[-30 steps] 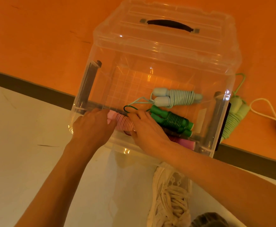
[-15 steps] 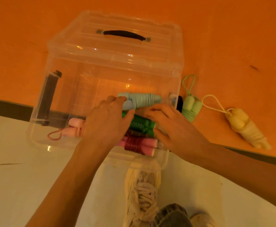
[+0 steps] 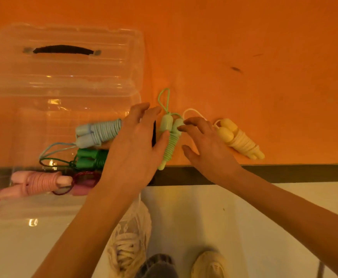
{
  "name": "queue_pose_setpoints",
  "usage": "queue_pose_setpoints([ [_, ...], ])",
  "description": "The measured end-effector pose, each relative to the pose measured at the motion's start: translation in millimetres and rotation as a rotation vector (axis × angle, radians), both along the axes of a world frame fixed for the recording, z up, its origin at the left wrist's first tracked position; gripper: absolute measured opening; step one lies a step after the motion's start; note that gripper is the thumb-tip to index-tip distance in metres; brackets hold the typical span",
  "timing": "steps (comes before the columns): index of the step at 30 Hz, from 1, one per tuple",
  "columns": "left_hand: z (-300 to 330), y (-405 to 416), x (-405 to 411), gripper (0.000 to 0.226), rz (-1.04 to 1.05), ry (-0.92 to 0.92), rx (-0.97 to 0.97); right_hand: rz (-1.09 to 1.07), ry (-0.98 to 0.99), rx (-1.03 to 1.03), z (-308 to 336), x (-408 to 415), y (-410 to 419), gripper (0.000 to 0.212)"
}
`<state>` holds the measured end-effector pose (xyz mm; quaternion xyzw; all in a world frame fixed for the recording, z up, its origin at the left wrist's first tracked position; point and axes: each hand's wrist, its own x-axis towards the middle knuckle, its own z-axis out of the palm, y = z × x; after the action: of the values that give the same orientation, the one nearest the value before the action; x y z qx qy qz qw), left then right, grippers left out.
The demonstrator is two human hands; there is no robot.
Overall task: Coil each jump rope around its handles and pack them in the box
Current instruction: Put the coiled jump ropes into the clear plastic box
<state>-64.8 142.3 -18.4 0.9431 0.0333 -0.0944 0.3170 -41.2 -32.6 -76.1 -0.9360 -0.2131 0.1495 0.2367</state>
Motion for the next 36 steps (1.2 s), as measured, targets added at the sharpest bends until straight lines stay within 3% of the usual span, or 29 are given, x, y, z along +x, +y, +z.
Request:
queue_pose_setpoints([
  [5,-17,-35,6,0.05,-0.07,0.034,0.046,-0.147,0.02,-0.053,-19,7,-39,0.048],
  [9,-35,-49,7,0.06,-0.081,0.193,-0.006,-0.287,0.02,-0.192,-34,7,-64,0.063],
  [16,-64,-65,13,0.074,0.005,0.244,0.014,-0.428,0.133,-0.417,-56,5,-86,0.085],
  [23,-85,-69,18,0.081,0.056,0.283,0.114,-0.484,0.114,-0.489,-61,6,-98,0.069],
  [29,-98,-81,27,0.077,0.084,0.362,0.267,-0.512,0.161,-0.426,-61,5,-101,0.058],
  [32,-106,-82,32,0.08,0.112,0.307,0.346,-0.543,0.196,-0.405,-60,6,-98,0.055],
  [36,-109,-83,32,0.083,0.133,0.233,0.267,-0.561,0.227,-0.379,-58,4,-98,0.055],
])
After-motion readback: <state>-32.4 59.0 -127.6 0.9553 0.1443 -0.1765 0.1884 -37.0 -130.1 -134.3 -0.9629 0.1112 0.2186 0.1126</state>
